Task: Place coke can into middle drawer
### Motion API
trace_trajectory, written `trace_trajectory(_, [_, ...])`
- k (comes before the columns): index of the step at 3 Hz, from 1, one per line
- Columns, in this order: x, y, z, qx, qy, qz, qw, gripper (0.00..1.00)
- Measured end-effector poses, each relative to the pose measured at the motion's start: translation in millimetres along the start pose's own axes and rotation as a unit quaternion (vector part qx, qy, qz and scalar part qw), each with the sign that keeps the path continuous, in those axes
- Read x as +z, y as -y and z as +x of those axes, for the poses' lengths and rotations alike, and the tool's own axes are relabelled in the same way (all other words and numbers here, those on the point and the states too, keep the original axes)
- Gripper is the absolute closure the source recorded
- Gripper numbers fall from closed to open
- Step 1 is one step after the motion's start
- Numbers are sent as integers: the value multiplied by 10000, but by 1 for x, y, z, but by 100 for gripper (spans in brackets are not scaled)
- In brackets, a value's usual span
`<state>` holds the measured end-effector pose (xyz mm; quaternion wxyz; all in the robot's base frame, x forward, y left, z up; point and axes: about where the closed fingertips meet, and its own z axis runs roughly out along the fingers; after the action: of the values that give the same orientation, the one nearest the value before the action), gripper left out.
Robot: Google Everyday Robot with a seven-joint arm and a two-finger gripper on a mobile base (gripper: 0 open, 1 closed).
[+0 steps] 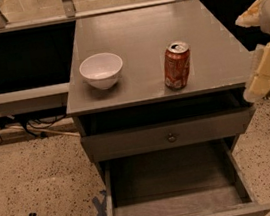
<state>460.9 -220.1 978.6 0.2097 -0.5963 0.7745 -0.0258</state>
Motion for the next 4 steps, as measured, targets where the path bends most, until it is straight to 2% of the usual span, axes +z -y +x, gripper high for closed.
trace_trajectory(1, [12, 47, -3, 130, 1084, 462, 9929, 0])
trace_trajectory(2, [30, 86, -11, 353, 2265, 808, 9700, 0])
trace_trajectory(3, [53, 102, -34, 743, 3256, 659, 9403, 0])
trace_trajectory(4, [89, 107, -58, 1104, 3780, 235, 9189, 0])
